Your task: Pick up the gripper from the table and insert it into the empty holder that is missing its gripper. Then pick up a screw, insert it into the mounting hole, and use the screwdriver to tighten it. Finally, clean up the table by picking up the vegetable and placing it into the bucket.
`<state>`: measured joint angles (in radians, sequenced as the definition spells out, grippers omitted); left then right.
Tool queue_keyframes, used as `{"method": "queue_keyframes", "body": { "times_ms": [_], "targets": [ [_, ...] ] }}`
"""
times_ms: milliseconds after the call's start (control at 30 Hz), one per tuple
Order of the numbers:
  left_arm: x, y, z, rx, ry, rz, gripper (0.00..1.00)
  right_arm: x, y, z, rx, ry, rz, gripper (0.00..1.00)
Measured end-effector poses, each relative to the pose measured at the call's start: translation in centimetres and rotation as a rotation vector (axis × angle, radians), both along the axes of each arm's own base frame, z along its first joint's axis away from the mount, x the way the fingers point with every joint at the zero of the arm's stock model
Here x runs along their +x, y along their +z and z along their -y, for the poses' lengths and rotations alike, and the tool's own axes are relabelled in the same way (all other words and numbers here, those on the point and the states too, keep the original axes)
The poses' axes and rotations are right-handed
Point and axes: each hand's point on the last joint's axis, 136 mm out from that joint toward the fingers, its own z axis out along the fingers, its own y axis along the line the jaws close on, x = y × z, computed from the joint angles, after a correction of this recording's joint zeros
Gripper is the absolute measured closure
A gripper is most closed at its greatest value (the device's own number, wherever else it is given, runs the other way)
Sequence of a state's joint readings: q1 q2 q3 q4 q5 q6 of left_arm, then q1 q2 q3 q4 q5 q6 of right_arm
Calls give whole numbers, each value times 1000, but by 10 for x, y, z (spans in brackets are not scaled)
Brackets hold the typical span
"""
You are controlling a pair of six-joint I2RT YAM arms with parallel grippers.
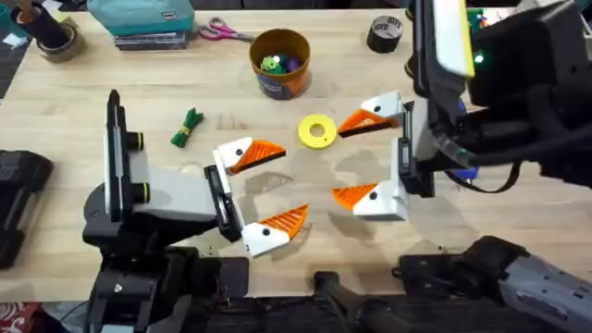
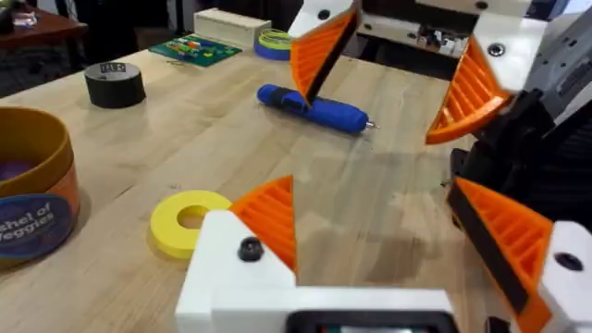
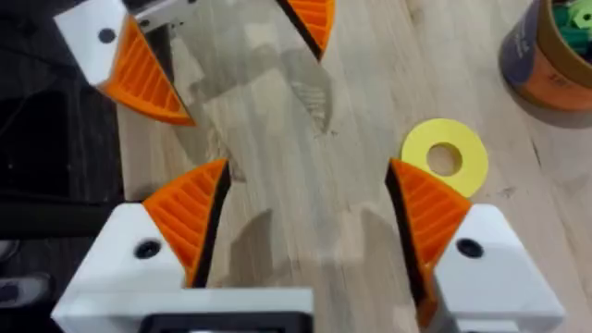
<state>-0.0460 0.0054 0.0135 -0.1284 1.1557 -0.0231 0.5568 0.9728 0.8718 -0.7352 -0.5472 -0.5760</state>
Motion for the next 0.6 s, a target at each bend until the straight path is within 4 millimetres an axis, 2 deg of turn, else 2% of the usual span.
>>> {"method": "queue_keyframes", "body": {
  "times_ms": [600],
  "targets": [
    [0, 0, 0, 0, 0, 0, 15, -4, 3, -3, 20, 44, 14, 4]
  ]
}}
